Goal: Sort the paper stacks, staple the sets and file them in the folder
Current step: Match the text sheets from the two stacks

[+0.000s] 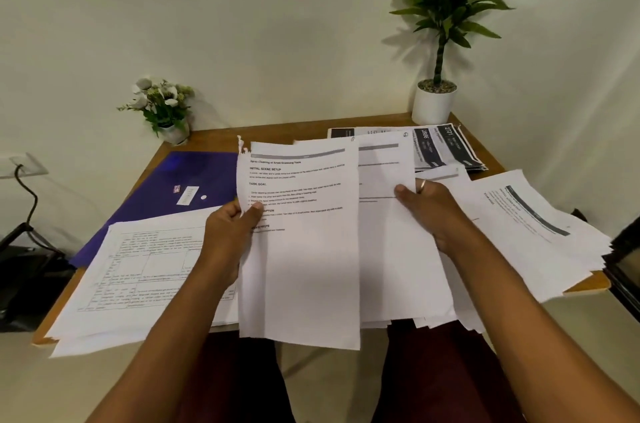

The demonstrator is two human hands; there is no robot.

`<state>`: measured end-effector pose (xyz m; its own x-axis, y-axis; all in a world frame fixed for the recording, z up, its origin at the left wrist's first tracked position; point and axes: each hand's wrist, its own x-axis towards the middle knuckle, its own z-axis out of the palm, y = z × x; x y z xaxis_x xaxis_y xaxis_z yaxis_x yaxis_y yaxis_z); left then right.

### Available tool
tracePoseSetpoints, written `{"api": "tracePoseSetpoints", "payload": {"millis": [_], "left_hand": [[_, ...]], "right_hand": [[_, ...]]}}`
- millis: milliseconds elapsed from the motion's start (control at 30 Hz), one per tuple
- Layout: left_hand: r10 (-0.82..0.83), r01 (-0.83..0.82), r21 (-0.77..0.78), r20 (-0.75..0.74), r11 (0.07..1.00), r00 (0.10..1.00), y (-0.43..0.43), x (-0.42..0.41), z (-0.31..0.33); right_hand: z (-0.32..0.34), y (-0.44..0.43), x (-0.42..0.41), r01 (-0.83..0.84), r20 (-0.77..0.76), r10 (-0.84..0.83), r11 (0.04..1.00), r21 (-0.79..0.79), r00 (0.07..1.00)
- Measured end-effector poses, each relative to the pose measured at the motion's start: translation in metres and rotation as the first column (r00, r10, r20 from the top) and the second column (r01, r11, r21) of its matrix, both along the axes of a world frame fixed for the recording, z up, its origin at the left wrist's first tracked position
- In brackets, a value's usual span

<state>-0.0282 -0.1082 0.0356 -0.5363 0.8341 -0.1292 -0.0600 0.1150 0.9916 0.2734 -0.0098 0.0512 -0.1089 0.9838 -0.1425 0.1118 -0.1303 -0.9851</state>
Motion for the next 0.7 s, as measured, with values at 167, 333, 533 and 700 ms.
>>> {"api": "tracePoseSetpoints", "payload": {"millis": [167,333,533,700], "left_hand": [[-0.016,0.016,-0.086,0.003,0.996,1.0,0.002,0.002,-0.006],[-0.043,0.049,-0.149,0.039,0.988,0.998,-0.001,-0.013,-0.013],[0.0,-0.008,-0.154,-0.055,0.988,0.999,-0.003,-0.038,-0.021],[0.02,-0.051,-0.14,-0.211,0.989,0.977,-0.007,-0.046,-0.038]], "right_hand": [[-0.011,-0.017,-0.041,-0.095,-0.097,0.091,0.995,-0.039,0.991],[-0.018,-0.033,-0.075,-0.206,-0.069,0.201,0.975,-0.086,0.977],[-0.019,-0.042,-0.091,-0.238,-0.014,0.238,0.965,-0.114,0.971],[-0.051,-0.026,-0.082,-0.108,0.663,-0.057,0.973,0.205,0.747]]}}
